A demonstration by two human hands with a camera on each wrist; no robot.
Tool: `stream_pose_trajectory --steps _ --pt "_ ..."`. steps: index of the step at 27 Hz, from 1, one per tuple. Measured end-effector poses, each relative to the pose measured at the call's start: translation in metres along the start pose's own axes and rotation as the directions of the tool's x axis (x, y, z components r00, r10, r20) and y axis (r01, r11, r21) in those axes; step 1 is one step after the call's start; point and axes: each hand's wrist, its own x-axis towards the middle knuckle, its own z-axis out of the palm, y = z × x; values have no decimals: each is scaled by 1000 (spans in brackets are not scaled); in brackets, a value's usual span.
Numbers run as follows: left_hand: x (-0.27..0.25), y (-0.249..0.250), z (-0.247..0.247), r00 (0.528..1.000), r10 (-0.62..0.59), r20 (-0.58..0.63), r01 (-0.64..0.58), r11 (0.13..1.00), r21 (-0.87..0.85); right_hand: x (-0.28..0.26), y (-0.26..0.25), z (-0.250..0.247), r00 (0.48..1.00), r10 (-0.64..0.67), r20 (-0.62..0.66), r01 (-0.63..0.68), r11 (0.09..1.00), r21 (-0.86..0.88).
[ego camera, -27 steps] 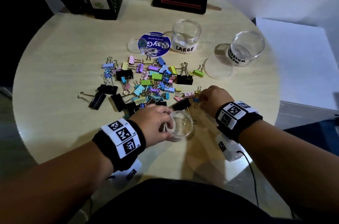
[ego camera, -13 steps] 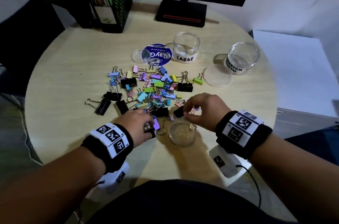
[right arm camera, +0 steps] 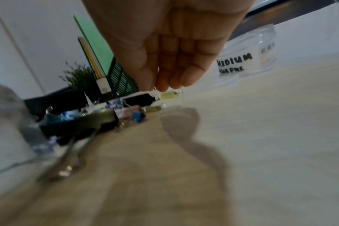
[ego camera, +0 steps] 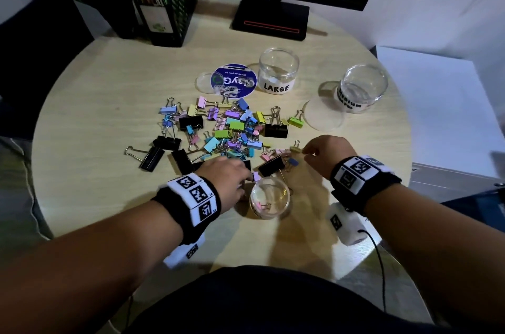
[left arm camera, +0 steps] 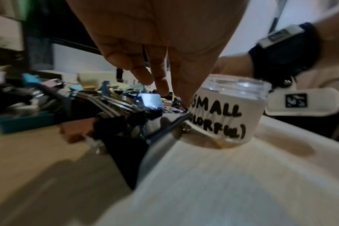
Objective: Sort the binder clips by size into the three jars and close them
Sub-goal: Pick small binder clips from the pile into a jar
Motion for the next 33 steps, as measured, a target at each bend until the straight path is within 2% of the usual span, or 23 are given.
stream_pose_trajectory --steps 4,8,12,14,16,19,21,24,27,30,33 --pt "20 7 -1 995 79 58 -85 989 124 11 -5 9 996 -24 82 30 997 -76" --pt "28 4 -1 992 58 114 -76 984 158 10 -11 13 986 -33 165 61 985 -162" --pt "27 5 -3 990 17 141 -34 993 117 4 -9 21 984 -127 122 139 986 -91" --pt "29 6 -4 988 10 156 -30 992 124 2 -10 24 972 -187 141 196 979 -53" --pt "33 3 -4 986 5 169 -26 992 124 1 -11 25 963 -205 174 217 975 -50" --pt "35 -1 -6 983 5 182 -28 992 126 3 -9 25 966 -212 150 228 968 -103" --pt "32 -3 -11 988 2 157 -13 997 70 4 -5 24 970 -191 152 212 968 -135" --pt "19 -4 -24 999 -48 -20 44 986 -163 5 1 23 974 -145 176 171 975 -142" --pt "2 8 -33 980 -94 -174 5 891 -455 6 3 22 974 -134 183 163 975 -153" --pt "-5 28 -30 983 50 -179 -122 902 -415 7 3 23 976 -132 175 157 978 -139" --pt "-4 32 -18 986 133 -98 -155 949 -274 5 3 25 978 -127 163 142 986 -90"
